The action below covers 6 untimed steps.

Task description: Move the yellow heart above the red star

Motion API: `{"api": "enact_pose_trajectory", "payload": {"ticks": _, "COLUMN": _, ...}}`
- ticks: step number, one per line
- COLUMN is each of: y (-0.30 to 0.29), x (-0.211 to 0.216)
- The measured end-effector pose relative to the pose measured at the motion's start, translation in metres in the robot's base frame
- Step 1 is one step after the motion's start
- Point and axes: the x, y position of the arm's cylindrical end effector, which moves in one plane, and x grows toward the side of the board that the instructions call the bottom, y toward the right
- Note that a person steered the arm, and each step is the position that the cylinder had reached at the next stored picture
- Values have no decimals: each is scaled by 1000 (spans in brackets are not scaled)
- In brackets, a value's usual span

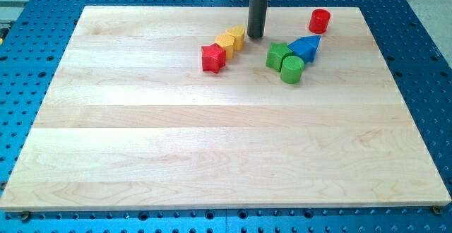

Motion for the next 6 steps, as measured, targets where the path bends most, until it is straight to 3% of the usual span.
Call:
{"api": "enact_pose_trajectory", "payload": {"ticks": 2, "y": -65, "x": 9}}
{"api": "enact_pose_trajectory", "payload": {"ticks": 4, "y": -87, "x": 20}}
{"api": "enact_pose_trajectory", "payload": {"ticks": 5, "y": -113, "x": -18}}
{"api": "enact_pose_trajectory", "payload": {"ticks": 6, "y": -128, "x": 28}}
